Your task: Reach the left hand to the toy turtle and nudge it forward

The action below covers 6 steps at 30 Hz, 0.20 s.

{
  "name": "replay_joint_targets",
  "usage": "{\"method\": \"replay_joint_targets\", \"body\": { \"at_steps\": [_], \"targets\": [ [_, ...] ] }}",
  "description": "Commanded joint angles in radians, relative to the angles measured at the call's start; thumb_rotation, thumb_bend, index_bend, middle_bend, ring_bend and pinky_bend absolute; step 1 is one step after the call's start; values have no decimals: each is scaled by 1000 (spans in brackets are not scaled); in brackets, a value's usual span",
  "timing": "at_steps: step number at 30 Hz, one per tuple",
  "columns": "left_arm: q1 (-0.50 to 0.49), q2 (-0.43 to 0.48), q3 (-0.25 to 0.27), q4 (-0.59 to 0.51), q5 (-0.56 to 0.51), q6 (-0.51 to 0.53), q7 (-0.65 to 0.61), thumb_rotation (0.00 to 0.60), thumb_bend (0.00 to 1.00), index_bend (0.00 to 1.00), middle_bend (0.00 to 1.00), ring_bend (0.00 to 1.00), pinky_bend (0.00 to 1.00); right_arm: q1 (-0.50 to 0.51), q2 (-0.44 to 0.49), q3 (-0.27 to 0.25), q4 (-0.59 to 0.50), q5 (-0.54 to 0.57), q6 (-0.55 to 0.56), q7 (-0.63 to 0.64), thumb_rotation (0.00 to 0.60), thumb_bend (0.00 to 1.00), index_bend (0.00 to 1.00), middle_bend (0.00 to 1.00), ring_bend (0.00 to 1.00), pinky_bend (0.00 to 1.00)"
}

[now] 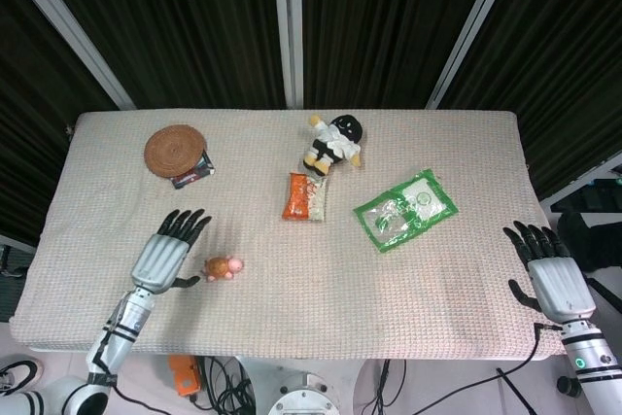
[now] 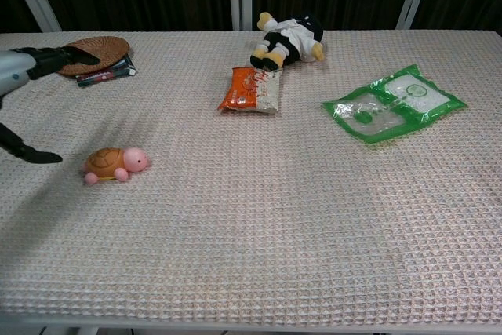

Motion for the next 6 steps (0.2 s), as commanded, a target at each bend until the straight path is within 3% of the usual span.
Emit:
{"method": "replay_joint_targets", "body": {
  "at_steps": [1,6],
  "targets": [
    [107,99,51,15,114,173,-112,600,26,53,4,0,15,4,-11,-2,1,3,-11,-9,600,282,0,0,0,0],
    [231,149,103,126,157,323,-268,600,28,56,55,0,13,7,-24,-8,2,1,-20,-31,600,282,0,0,0,0]
  ]
}}
